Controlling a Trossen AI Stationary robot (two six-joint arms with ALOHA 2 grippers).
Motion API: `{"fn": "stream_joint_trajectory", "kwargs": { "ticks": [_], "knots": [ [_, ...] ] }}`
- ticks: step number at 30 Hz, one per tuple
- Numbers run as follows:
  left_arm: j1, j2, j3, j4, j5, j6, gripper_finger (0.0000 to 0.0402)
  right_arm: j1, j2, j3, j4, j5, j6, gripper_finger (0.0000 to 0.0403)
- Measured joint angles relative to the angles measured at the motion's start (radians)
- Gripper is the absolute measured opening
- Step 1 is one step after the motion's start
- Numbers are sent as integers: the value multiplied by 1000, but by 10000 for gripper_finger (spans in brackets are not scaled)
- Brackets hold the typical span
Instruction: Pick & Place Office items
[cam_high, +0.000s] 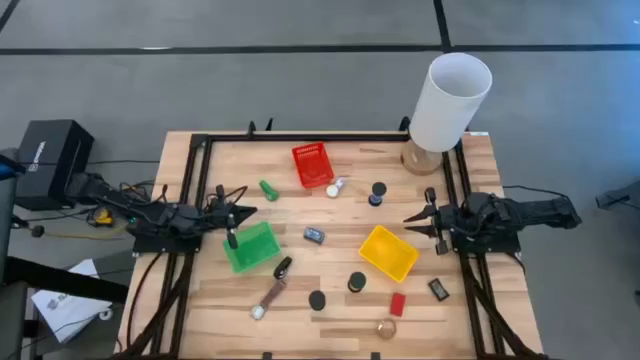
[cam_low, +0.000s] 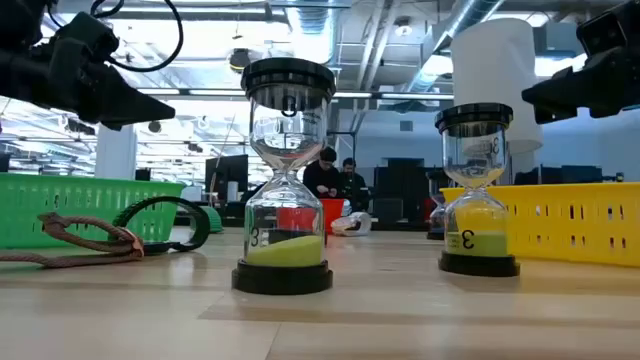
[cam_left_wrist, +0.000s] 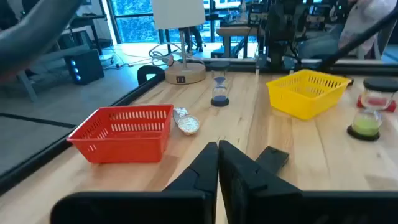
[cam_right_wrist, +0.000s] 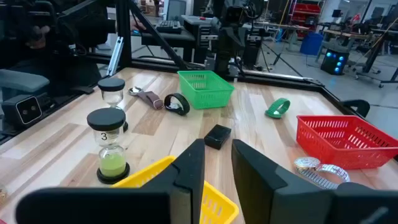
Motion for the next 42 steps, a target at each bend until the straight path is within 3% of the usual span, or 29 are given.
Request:
{"fn": "stream_joint_trajectory", "kwargs": {
  "ticks": [5, 29, 35, 42],
  "knots": [
    [0, 0, 0, 17, 10, -70, 8, 0, 0, 0, 0, 0, 0, 71],
    [2, 0, 0, 41, 11, -66, 10, 0, 0, 0, 0, 0, -56, 71],
    [44, 0, 0, 62, 8, -33, 49, 1, 0, -1, 10, 0, 82, 71],
    [147, 0, 0, 134, 30, 64, 114, -1, 0, -1, 186, 76, -134, 71]
  ]
}}
